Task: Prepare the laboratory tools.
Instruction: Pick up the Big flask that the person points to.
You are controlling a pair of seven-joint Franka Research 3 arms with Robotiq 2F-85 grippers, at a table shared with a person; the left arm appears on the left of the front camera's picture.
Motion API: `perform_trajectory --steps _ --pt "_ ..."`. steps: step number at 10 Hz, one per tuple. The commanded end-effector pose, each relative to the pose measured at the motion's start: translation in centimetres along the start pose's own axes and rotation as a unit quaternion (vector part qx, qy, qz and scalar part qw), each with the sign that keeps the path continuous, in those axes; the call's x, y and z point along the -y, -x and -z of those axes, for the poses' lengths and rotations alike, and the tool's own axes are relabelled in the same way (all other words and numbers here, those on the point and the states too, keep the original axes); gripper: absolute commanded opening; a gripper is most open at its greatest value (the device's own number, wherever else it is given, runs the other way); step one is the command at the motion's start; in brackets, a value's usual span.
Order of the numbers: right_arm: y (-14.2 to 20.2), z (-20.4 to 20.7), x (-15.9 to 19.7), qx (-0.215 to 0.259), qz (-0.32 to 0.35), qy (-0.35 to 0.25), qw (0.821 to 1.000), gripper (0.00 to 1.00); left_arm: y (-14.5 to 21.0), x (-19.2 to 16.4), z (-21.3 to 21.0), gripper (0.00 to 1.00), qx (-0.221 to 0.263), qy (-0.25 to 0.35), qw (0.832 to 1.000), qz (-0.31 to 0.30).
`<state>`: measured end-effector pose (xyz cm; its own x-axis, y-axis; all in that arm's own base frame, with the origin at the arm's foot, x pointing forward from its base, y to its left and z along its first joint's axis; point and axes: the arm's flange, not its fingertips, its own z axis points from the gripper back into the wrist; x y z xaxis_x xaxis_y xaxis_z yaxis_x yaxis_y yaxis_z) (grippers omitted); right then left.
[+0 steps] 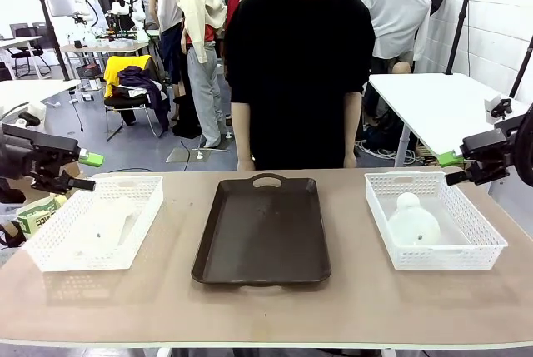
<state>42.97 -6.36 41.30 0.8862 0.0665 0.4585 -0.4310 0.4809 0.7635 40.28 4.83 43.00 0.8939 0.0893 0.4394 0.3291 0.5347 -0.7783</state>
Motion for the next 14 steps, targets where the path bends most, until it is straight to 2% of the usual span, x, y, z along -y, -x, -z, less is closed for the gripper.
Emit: perform_trajectory --steps 1,4,7,8,9,14 --pt "-0.2 -0.6 0.3 0.004 -0.003 -0.006 1.000 1.00 -0.4 -1.2 -0.9 1.00 0.004 0.066 0.998 -0.015" --pt "-0.1 -0.2 0.5 -0.005 -0.003 -0.009 1.000 1.00 0.1 -1.4 -1.5 1.00 0.010 0.094 0.996 -0.006" --pt "-0.2 0.0 0.6 -0.008 0.000 -0.003 1.000 1.00 0.4 -1.3 -1.4 1.00 0.008 0.092 0.996 0.000" --pt "-0.2 0.0 0.3 0.009 -0.001 -0.005 1.000 1.00 0.3 -0.7 -1.3 1.00 0.013 0.070 0.997 0.004" --pt "0.1 0.0 0.3 -0.011 0.006 0.002 1.000 1.00 0.6 -1.4 -1.6 1.00 -0.006 0.085 0.996 -0.016" --pt "0.1 0.0 0.3 -0.011 0.006 0.002 1.000 1.00 0.6 -1.4 -1.6 1.00 -0.006 0.085 0.996 -0.016"
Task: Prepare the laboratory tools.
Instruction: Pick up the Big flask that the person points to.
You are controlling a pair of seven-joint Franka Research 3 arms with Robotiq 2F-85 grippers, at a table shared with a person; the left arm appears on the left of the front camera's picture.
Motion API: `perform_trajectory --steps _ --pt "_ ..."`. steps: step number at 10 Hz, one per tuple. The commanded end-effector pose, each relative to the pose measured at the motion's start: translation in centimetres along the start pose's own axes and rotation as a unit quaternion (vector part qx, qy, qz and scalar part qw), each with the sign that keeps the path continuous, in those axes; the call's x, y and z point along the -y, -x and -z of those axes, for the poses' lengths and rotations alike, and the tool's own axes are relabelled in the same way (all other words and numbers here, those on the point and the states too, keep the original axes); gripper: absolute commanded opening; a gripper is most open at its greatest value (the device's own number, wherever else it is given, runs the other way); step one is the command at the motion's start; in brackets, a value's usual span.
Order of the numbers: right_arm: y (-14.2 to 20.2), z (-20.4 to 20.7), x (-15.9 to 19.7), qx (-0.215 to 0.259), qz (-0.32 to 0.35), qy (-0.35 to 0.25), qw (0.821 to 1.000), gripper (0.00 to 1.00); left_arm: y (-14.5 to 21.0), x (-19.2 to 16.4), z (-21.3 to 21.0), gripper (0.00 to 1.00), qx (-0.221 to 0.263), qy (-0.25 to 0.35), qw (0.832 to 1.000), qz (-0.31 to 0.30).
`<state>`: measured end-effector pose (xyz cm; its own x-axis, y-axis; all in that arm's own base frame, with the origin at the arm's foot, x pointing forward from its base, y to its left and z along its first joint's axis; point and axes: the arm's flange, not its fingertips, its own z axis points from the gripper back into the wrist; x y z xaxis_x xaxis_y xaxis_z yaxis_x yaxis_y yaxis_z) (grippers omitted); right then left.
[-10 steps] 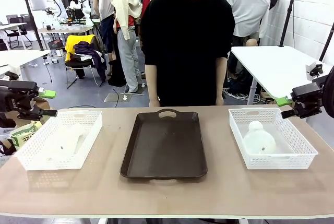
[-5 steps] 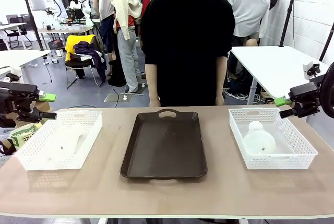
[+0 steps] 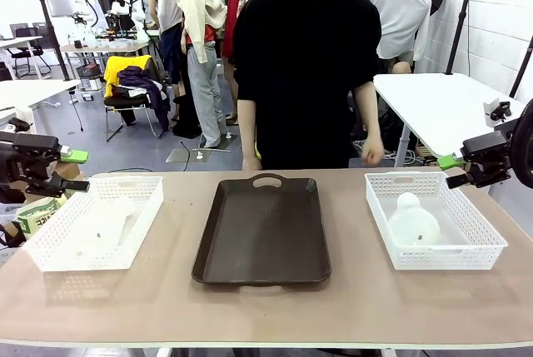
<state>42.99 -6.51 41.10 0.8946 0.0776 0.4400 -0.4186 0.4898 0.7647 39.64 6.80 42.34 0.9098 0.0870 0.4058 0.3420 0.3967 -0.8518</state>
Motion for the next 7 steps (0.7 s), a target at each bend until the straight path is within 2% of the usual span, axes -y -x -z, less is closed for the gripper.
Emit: perform_trajectory --steps 1,7 --pt "0.06 0.08 0.03 -0.001 0.000 -0.002 1.000 1.00 -0.04 0.01 -0.03 1.00 0.004 0.008 1.000 0.000" --pt "0.06 0.08 0.03 -0.001 0.000 -0.002 1.000 1.00 -0.04 0.01 -0.03 1.00 0.004 0.008 1.000 0.000"
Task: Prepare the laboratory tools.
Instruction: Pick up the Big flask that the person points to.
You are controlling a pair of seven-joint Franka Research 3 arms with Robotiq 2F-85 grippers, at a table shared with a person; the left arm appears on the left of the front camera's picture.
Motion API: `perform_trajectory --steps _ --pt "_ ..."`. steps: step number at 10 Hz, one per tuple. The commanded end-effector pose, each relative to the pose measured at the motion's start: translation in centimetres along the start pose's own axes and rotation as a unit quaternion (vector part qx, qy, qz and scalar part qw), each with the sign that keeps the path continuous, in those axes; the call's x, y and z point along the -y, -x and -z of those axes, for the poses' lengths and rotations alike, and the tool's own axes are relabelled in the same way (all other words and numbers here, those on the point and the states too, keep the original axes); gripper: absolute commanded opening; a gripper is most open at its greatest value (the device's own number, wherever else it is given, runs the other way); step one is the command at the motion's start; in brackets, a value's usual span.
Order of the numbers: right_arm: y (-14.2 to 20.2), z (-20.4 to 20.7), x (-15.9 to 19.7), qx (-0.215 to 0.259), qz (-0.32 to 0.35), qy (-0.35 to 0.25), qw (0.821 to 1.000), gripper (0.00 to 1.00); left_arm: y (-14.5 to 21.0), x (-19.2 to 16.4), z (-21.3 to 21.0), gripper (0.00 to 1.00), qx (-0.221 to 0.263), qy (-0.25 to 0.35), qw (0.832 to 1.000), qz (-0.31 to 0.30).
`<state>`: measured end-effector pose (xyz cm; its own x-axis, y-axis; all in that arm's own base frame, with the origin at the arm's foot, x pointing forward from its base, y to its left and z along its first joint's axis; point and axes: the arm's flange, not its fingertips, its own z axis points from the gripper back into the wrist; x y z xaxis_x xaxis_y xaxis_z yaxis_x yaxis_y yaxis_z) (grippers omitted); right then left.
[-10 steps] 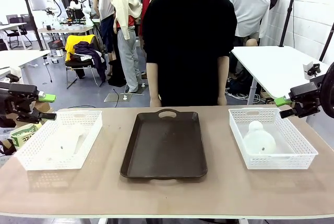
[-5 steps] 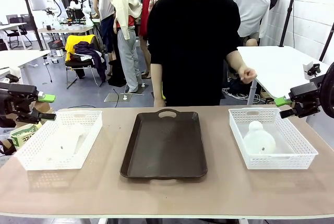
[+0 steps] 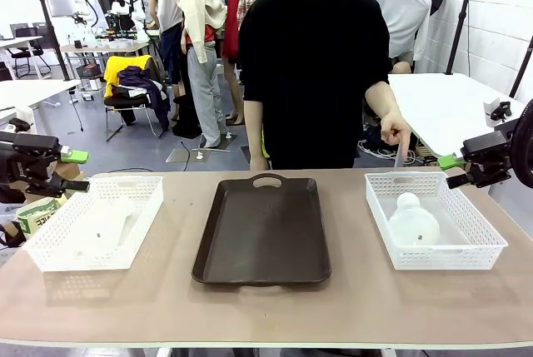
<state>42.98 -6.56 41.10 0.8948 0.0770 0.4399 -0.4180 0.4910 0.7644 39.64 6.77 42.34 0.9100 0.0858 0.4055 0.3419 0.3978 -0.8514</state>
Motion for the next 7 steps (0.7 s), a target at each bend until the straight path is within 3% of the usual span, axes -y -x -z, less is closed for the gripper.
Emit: perform_trajectory --steps 1,7 --pt "0.06 0.12 0.01 -0.001 0.000 -0.003 1.000 1.00 -0.04 0.00 -0.06 1.00 0.004 0.009 1.000 0.000" --pt "0.06 0.12 0.01 -0.001 0.000 -0.003 1.000 1.00 -0.04 0.00 -0.06 1.00 0.004 0.009 1.000 0.000"
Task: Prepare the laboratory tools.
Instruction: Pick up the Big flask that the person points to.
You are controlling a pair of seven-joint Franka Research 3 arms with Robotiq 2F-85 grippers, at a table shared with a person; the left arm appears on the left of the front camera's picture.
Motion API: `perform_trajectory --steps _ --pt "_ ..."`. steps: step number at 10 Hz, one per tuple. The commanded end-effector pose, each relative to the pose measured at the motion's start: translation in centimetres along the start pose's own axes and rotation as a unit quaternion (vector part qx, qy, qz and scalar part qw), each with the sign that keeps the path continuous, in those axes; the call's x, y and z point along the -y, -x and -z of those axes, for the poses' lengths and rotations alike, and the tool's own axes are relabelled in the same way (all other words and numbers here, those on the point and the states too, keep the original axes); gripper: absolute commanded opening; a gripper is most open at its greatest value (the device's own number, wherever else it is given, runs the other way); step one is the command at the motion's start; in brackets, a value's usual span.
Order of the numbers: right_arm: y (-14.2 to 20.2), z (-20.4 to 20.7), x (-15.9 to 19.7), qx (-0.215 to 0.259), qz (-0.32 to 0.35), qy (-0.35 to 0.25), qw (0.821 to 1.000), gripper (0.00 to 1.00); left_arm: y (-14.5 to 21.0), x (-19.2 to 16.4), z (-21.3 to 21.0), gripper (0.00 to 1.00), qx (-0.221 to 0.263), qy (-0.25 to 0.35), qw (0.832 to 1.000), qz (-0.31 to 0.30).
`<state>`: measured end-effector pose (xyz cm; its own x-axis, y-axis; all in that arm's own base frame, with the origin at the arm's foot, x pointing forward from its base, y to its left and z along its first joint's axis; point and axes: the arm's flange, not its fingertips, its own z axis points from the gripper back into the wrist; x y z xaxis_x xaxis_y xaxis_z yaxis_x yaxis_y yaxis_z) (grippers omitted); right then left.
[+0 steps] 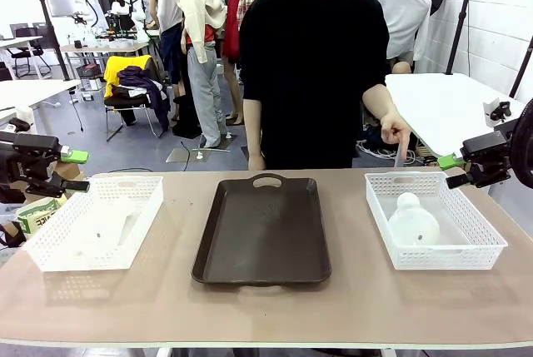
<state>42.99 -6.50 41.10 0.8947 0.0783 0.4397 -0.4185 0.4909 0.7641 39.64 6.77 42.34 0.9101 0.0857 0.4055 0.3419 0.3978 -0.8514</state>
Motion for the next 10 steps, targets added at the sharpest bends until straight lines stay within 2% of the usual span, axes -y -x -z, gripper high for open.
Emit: perform_trajectory --steps 1,3,5,6,8,10 --pt "0.1 0.1 0.0 -0.001 0.000 -0.003 1.000 1.00 0.0 0.0 -0.1 1.00 0.004 0.009 1.000 0.000" --pt "0.0 0.0 0.0 0.000 0.000 0.000 1.000 1.00 0.0 0.0 -0.1 1.00 0.004 0.009 1.000 0.000" --pt "-2.4 -0.7 -2.9 0.049 0.027 0.133 0.990 1.00 0.0 0.0 -0.1 1.00 0.004 0.009 1.000 0.000" --pt "-4.1 -0.2 -3.4 0.046 0.067 0.172 0.982 1.00 0.0 0.0 -0.1 1.00 0.004 0.009 1.000 0.000" --pt "-7.6 2.6 -3.3 0.035 0.128 0.281 0.951 1.00 0.0 0.0 -0.1 1.00 0.004 0.009 1.000 0.000" --pt "-10.2 6.8 -2.4 0.036 0.181 0.415 0.891 1.00 0.0 0.0 -0.1 1.00 0.004 0.009 1.000 0.000"
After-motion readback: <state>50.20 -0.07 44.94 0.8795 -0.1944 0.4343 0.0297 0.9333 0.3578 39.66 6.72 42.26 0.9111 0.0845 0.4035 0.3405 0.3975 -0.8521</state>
